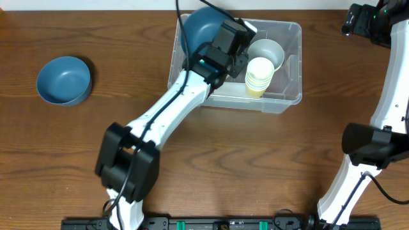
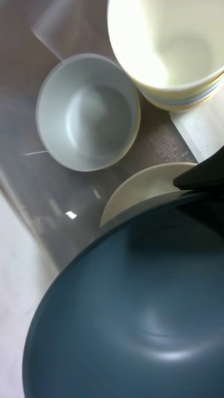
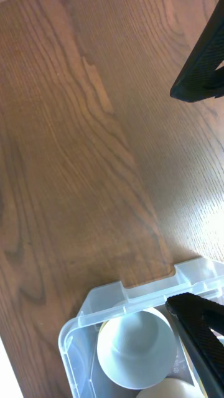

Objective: Pack container
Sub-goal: 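Carry the blue bowl into the bin and set it in the cream bowl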

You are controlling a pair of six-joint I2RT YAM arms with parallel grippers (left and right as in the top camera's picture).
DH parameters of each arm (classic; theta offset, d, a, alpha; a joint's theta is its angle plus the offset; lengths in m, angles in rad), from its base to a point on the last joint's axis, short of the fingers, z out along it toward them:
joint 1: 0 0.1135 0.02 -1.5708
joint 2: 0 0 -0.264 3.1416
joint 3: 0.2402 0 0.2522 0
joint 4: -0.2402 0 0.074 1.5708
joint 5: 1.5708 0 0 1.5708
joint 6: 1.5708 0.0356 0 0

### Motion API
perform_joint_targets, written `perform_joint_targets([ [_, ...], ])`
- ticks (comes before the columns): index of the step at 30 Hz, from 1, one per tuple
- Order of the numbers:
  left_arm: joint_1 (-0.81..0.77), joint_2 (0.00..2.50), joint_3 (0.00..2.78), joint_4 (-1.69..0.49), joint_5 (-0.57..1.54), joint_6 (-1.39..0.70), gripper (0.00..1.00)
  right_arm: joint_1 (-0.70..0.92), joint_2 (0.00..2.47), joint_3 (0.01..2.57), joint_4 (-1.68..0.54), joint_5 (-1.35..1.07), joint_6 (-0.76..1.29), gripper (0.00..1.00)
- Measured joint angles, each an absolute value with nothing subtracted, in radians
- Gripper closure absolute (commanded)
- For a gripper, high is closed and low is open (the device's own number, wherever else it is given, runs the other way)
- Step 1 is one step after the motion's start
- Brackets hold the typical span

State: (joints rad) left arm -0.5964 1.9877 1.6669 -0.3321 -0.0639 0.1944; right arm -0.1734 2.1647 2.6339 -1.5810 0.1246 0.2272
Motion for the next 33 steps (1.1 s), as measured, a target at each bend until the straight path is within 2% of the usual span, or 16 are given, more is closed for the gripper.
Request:
perform_joint_targets([
  [3,-0.596,2.037,1.667,-0.312,-0.064,0.200,0.92,-0.173,2.165,2.634,-1.581,0.125,0.227,0.01],
  [6,-0.596,2.070,1.666,-0.295,-0.068,0.209,0.78,-0.173,2.165,2.634,-1.581,0.125,0.227,0.01],
  [8,-0.596,2.074,1.666,-0.285,-0.074,0.214,0.72,-0.173,2.165,2.634,-1.581,0.125,0.227,0.01],
  [17,-0.595,2.062,1.666,-0.271,-0.223,0.215,0.61,-0.173,2.165,2.634,-1.581,0.125,0.227,0.01],
  [26,-0.500,1.794,1.665,-0.411,-0.272,0.187,0.59,-0.173,2.165,2.634,-1.581,0.125,0.227,0.01],
  [33,-0.238,1.623,1.680,-0.521,-0.293,0.158,0.59,-0.173,2.165,2.634,-1.581,0.125,0.227,0.01],
])
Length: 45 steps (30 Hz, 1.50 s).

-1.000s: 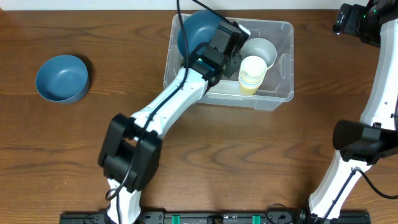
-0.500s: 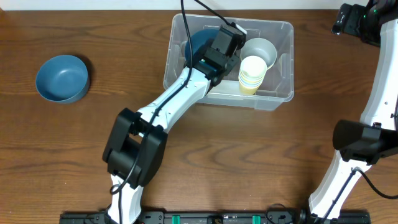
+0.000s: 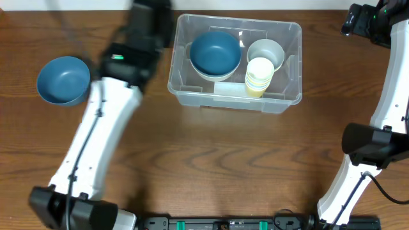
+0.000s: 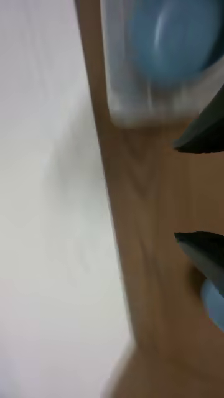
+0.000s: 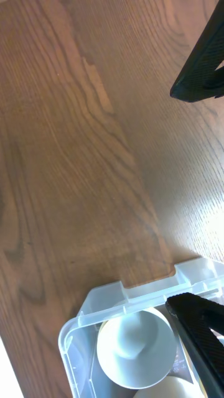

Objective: Pack container
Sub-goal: 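Carry the blue bowl into the bin and set it in the cream bowl, then reach the left gripper to the larger blue bowl and grasp it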

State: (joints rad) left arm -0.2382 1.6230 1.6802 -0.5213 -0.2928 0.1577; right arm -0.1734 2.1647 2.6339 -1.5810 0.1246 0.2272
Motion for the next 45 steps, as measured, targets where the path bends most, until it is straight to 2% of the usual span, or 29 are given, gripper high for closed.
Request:
perform_joint_targets([
  [8,0.040,1.752,1.678,-0.568,-0.292,0.098,0.59,-0.173,2.165,2.634,-1.581,0.125,0.227,0.01],
  [17,0.190,1.929,1.676,-0.570,-0.258,0.030,0.59,-0.173,2.165,2.634,-1.581,0.125,0.227,0.01],
  [28,0.218,2.089,1.674,-0.574,-0.182,0.004,0.59,-0.173,2.165,2.634,-1.581,0.125,0.227,0.01],
  [40,0.235,2.107,1.662,-0.566,-0.170,-0.031,0.59,-0.173,2.165,2.634,-1.581,0.125,0.227,0.01],
  [42,0.235,2.110,1.657,-0.564,-0.168,-0.039,0.61,-0.173,2.165,2.634,-1.581,0.125,0.227,0.01],
  [45,0.235,2.126,1.657,-0.565,-0.165,-0.055,0.69,-0.173,2.165,2.634,-1.581,0.125,0.227,0.01],
])
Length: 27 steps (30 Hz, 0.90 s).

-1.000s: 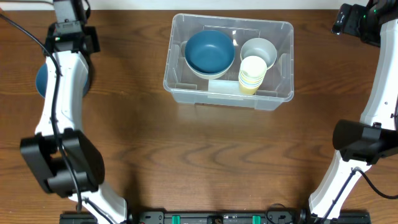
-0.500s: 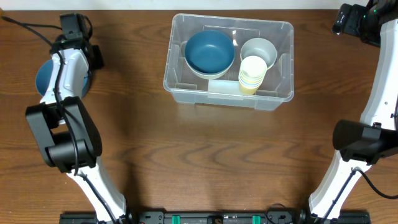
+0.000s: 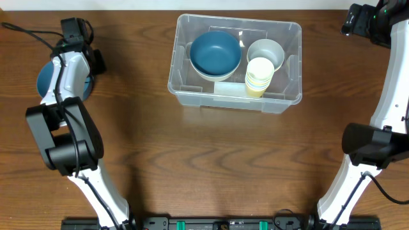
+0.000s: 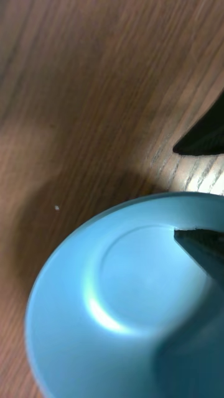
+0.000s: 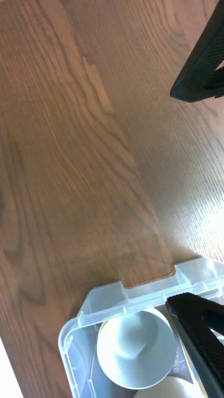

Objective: Pack container
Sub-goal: 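Reach the left gripper to the larger blue bowl and grasp it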

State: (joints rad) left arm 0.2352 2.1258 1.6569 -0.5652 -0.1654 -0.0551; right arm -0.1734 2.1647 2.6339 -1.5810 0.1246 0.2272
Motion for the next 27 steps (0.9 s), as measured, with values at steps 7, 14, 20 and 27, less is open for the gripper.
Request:
perform_joint_targets([
  [7,0.235,2.171,1.647,-0.573,-0.163,-0.079,0.91,-0.173,2.165,2.634,-1.581,0.125,0.227,0.01],
  [14,0.235,2.171,1.647,-0.582,-0.163,-0.090,0.94,-0.173,2.165,2.634,-1.581,0.125,0.227,0.01],
  [20,0.233,2.162,1.647,-0.599,-0.136,-0.131,0.94,-0.173,2.165,2.634,-1.581,0.125,0.227,0.01],
  [27,0.188,2.001,1.647,-0.610,-0.058,-0.138,0.94,-0.173,2.165,2.634,-1.581,0.125,0.227,0.01],
])
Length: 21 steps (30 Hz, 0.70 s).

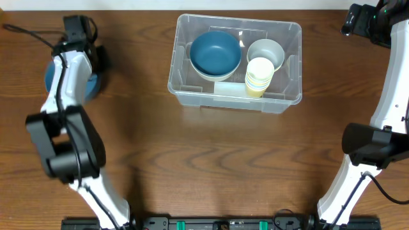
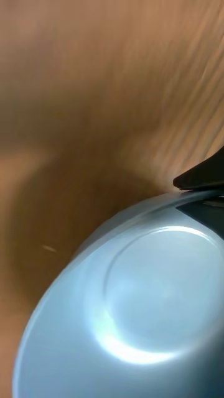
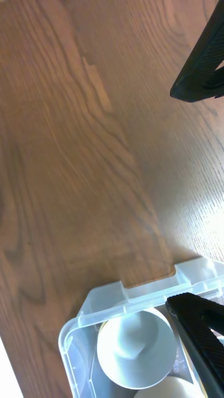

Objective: Pack container
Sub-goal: 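Reach the left gripper to the larger blue bowl and grasp it, then carry the blue bowl into the bin and stack it on the bowls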

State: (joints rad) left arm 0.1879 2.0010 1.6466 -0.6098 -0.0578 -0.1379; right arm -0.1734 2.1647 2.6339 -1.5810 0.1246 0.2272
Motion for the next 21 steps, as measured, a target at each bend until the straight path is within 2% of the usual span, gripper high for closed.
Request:
perform_joint_targets([
  [10,0.005,1.632,1.650,-0.594,-0.008,-0.081,0.94,-0.173,2.165,2.634,-1.581,0.125,0.227,0.01],
  [21,-0.366,1.639,1.650,-0.463,0.132,0.033,0.94,-0.173,2.165,2.634,-1.581,0.125,0.227,0.01],
])
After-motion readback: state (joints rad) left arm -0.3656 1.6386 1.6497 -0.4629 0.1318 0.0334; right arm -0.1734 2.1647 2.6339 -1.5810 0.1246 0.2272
